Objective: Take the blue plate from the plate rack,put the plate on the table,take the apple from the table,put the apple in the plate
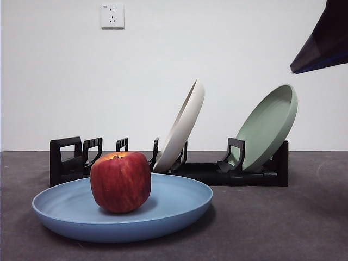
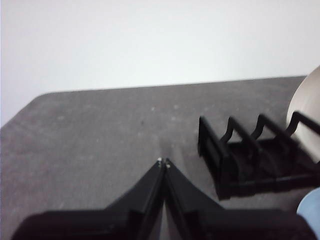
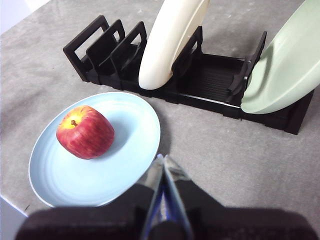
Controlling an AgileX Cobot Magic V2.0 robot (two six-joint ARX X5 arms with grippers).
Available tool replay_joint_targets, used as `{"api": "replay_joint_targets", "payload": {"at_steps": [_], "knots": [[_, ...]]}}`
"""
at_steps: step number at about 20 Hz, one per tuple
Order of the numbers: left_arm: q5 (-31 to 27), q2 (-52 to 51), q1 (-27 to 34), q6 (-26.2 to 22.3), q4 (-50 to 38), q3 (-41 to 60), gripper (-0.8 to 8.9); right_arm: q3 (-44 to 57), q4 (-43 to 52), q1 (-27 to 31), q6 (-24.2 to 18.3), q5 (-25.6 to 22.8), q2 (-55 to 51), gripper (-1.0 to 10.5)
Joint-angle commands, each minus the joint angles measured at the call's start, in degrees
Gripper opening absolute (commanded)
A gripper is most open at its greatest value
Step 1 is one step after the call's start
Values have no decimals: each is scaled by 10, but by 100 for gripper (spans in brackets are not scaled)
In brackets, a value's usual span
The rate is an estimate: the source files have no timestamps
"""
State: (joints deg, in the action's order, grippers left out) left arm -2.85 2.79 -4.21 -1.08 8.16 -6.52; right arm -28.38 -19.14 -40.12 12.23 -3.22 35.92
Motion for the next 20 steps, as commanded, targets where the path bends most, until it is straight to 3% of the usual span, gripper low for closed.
{"api": "replay_joint_targets", "payload": {"at_steps": [1,20], "knots": [[1,-21,4,-6,-8,30,-3,4,5,-1,3,-2,0,1],[9,-27,6,24,28,61,-1,4,5,-1,3,-2,0,1]]}}
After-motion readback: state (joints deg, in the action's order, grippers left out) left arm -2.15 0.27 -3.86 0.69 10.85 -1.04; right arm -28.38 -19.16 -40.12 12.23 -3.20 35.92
